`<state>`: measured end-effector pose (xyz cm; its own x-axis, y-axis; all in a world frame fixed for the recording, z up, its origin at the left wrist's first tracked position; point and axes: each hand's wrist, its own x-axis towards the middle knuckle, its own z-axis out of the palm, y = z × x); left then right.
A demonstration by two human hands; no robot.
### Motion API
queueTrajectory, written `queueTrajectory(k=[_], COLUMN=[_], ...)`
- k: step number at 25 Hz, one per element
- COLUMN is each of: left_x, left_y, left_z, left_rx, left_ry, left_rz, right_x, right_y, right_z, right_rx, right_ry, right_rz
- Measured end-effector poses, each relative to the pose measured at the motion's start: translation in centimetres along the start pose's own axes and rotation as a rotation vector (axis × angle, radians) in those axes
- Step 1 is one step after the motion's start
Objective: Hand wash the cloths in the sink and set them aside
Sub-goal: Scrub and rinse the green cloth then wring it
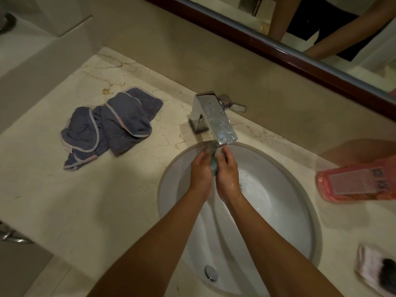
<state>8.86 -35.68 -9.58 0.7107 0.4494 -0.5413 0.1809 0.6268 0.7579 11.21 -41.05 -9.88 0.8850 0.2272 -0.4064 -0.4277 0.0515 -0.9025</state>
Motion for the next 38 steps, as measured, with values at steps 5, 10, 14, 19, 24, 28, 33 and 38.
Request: queueTrajectory(k=[5, 10, 14, 19, 24, 28, 33, 38], left_x=[0.1, 0.2, -0.4, 0.5, 0.6, 0.5, 0.2, -0.2], left_y=[0.3, -0.3, -1.1, 0.0, 0.2, -0.3, -1.3, -1.2], left_z=[0.8, 0.3, -0.2, -0.1, 0.4, -0.1, -0.6, -2.4], left_rx=[0.038, 0.123, 0.111, 0.112, 0.213, 0.39, 0.47, 0.549], left_ry=[0.045, 0.015, 0.018, 0.149, 0.277, 0.24, 0.17, 0.06], left_rz=[-0.062, -0.062, -0.059, 0.009, 0.058, 0.188, 0.211, 0.338], right_x=[0.2, 0.1, -0.4, -1.7, -1.3, -0.5, 0.4, 1.0], right_y=[-0.6, -0.7, -0.7, 0.2, 0.4, 0.8, 0.5, -0.5], right_z=[0.0, 0.4, 0.6, 0.2, 0.8, 0.5, 0.4, 0.3], right_rx=[-0.096, -0.1, -0.009, 0.108, -0.204, -0.218, -0.196, -0.179], right_ry=[0.159, 0.247, 0.216, 0.056, 0.122, 0.249, 0.345, 0.216], right_rz=[0.009, 0.06, 0.254, 0.119, -0.035, -0.007, 0.159, 0.202])
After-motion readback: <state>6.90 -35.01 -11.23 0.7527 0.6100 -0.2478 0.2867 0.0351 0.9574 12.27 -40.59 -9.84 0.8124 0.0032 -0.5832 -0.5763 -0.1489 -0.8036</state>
